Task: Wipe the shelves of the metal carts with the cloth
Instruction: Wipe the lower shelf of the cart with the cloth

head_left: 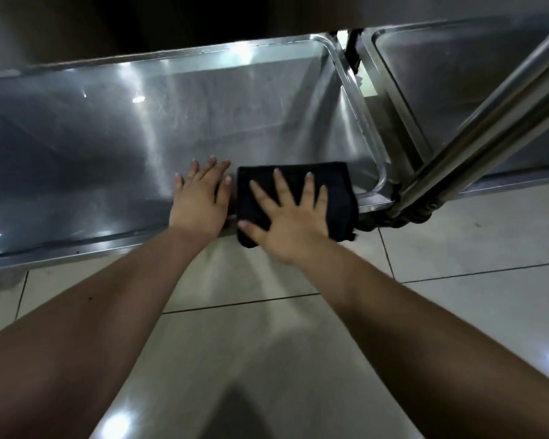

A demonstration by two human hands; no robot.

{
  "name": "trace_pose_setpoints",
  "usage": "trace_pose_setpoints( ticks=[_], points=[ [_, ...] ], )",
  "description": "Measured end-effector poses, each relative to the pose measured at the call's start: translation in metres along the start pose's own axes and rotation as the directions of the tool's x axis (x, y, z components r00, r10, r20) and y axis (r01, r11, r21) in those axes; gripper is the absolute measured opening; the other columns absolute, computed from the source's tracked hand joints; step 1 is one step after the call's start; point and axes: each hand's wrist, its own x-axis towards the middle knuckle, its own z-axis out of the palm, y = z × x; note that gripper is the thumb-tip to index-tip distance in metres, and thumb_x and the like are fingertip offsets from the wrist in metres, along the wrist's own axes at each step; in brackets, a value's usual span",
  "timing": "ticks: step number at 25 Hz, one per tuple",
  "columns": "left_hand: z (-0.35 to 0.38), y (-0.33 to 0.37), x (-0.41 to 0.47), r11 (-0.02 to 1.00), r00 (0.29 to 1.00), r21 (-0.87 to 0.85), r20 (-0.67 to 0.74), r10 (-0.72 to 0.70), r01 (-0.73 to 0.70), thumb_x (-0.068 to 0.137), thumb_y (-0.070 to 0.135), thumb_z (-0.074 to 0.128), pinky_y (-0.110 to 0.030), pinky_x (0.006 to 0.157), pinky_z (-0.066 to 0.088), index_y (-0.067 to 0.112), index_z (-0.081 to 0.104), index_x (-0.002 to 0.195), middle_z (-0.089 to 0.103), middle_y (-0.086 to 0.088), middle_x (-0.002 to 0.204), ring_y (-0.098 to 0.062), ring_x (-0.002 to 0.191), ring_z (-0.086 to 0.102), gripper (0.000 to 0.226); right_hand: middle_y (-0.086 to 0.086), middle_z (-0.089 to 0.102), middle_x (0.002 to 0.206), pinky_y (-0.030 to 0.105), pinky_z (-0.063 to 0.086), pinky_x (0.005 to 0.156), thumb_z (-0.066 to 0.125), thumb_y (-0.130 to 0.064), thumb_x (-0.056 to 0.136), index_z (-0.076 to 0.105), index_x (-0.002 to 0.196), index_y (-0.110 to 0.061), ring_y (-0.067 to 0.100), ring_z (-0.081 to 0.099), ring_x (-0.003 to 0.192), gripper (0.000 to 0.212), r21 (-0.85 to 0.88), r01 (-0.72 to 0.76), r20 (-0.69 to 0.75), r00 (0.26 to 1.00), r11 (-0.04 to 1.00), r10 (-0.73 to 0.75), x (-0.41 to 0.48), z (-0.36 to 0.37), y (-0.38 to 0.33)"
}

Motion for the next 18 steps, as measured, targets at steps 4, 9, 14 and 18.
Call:
trace_pose_setpoints(
  ticks=[4, 9, 14, 18],
  points=[
    [-0.011, 0.008, 0.003, 0.995, 0.995, -0.015, 0.012, 0.094, -0.094, 0.1, 0.029, 0.048, -0.039, 0.104, 0.037, 0.017, 0.051, 0.138, 0.058, -0.01, 0.133, -0.03, 0.122, 0.051, 0.04, -0.003, 0.006, 0.163, 0.057, -0.001, 0.115, 0.031, -0.049, 0.101, 0.018, 0.152, -0.036, 0.034, -0.005, 0.148, 0.055, 0.066, 0.024, -0.196, 0.981, 0.998, -0.011, 0.014, -0.016, -0.001],
    [-0.003, 0.013, -0.002, 0.981, 0.991, 0.151, 0.074, 0.113, -0.123, 0.098, 0.03, 0.051, -0.04, 0.101, 0.033, 0.015, 0.057, 0.132, 0.055, -0.012, 0.123, -0.033, 0.117, 0.044, 0.037, 0.006, 0.048, 0.14, 0.06, -0.004, 0.116, 0.046, -0.032, 0.099, 0.049, 0.126, -0.017, 0.029, 0.024, 0.142, 0.031, 0.131, -0.086, -0.217, 0.97, 0.988, 0.113, 0.025, -0.013, 0.032],
    [-0.043, 0.05, -0.031, 0.907, 0.977, 0.37, 0.144, 0.157, -0.201, 0.1, 0.032, 0.046, -0.041, 0.094, 0.028, 0.016, 0.059, 0.115, 0.055, -0.008, 0.116, -0.031, 0.111, 0.046, 0.026, 0.012, 0.059, 0.109, 0.041, 0.029, 0.094, 0.055, -0.025, 0.095, 0.054, 0.108, -0.009, 0.033, 0.046, 0.107, 0.021, 0.16, -0.042, -0.316, 0.945, 0.986, 0.091, -0.015, -0.04, 0.026],
    [-0.102, 0.088, -0.074, 0.833, 0.905, 0.356, 0.149, 0.398, -0.424, 0.088, 0.021, 0.064, -0.04, 0.083, 0.026, 0.012, 0.069, 0.096, 0.064, -0.008, 0.093, -0.032, 0.089, 0.057, 0.013, 0.009, 0.054, 0.108, 0.035, 0.025, 0.079, 0.053, 0.003, 0.08, 0.054, 0.103, -0.015, 0.032, 0.043, 0.102, 0.029, 0.381, -0.139, -0.234, 0.942, 0.914, 0.241, -0.097, -0.075, 0.02]
  ],
)
